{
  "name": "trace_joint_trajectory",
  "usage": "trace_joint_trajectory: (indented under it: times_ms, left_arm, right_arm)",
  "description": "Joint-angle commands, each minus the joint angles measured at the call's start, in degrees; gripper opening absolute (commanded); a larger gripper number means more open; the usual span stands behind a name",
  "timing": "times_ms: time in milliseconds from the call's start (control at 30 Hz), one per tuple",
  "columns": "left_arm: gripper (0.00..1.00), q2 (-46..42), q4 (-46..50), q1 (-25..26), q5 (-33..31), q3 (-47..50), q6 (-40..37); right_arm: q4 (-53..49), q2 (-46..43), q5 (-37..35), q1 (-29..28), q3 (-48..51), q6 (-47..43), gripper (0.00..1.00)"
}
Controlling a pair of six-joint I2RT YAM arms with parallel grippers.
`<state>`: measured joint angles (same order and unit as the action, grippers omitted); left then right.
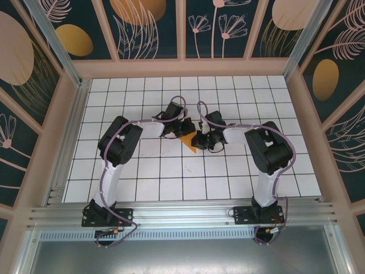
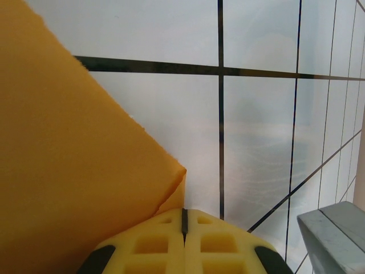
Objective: Fold a paper plane with a square sheet of paper (pick it up from the middle)
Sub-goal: Third fold the triangle at the center of the table.
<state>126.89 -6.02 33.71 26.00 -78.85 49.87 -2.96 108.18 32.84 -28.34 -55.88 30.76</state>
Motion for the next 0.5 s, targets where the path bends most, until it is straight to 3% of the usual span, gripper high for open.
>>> trace_joint_trajectory:
  times_ms: [0, 233, 467]
  left_arm:
    - [0.0, 2.7, 5.9, -0.3, -4.5, 2.4, 0.0]
    - [0.0, 2.5, 6.0, -0.3, -4.6, 2.4, -0.8]
    - [0.02, -0.3, 6.4, -0.4, -2.6, 0.1, -2.2]
  right_arm:
    - [-2.8, 0.4, 0.3, -0.8, 2.3, -0.7, 0.07]
    - [-10.0, -6.7, 0.7, -0.9, 12.1, -4.1, 0.07]
    - [-9.8, -16.4, -2.4, 0.3, 10.2, -2.1, 0.1]
